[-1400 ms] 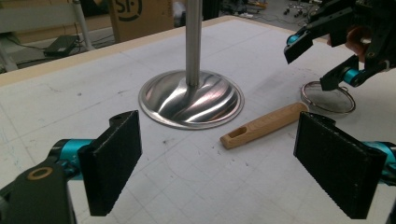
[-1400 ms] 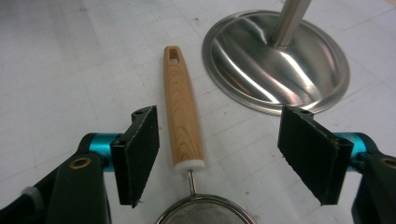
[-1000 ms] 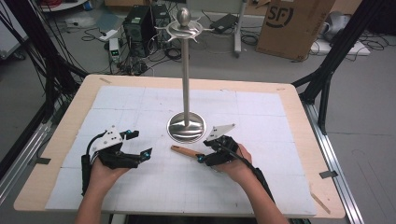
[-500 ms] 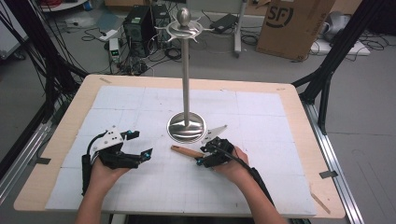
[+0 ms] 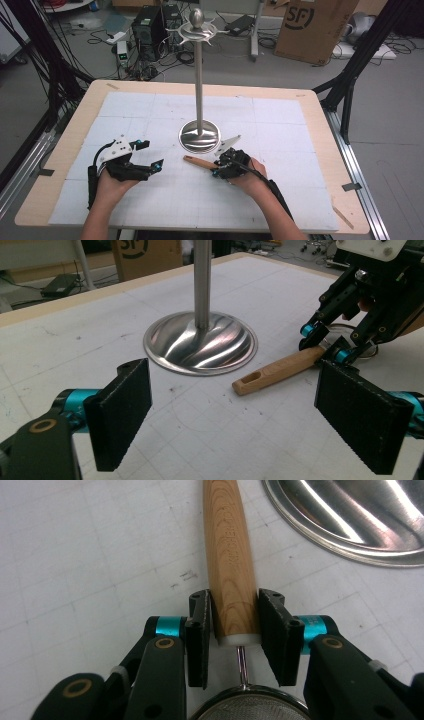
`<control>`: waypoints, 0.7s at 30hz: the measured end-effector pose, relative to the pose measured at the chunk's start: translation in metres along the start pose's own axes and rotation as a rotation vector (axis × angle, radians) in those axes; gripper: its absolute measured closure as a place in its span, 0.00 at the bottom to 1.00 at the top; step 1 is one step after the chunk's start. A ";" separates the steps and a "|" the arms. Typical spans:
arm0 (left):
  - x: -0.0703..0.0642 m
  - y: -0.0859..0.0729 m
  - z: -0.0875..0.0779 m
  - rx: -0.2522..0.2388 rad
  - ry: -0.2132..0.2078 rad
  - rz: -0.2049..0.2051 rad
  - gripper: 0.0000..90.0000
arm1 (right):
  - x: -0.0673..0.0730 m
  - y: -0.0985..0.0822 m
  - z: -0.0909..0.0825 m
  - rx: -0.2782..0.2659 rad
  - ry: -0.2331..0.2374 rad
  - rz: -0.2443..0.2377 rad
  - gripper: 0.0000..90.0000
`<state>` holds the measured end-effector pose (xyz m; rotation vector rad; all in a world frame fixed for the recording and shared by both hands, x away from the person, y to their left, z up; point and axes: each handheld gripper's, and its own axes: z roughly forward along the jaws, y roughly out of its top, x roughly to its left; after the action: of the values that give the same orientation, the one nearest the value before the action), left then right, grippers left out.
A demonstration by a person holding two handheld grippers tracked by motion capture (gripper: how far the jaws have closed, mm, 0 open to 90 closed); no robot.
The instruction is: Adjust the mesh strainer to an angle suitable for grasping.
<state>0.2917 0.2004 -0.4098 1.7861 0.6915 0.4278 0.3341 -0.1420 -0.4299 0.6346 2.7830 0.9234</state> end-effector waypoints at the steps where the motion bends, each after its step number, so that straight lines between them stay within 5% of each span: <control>1: 0.000 0.000 0.000 -0.001 0.001 -0.001 0.18 | 0.000 -0.001 -0.001 0.008 -0.001 0.000 0.74; 15: -0.001 0.000 0.001 0.005 -0.001 0.002 0.18 | 0.001 -0.006 -0.013 0.066 0.016 0.042 0.74; 21: -0.001 0.000 0.002 0.007 -0.001 0.000 0.18 | 0.000 -0.001 -0.012 0.130 0.021 0.024 0.73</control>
<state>0.2919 0.1988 -0.4106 1.7928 0.6924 0.4250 0.3305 -0.1489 -0.4211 0.6823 2.8788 0.7620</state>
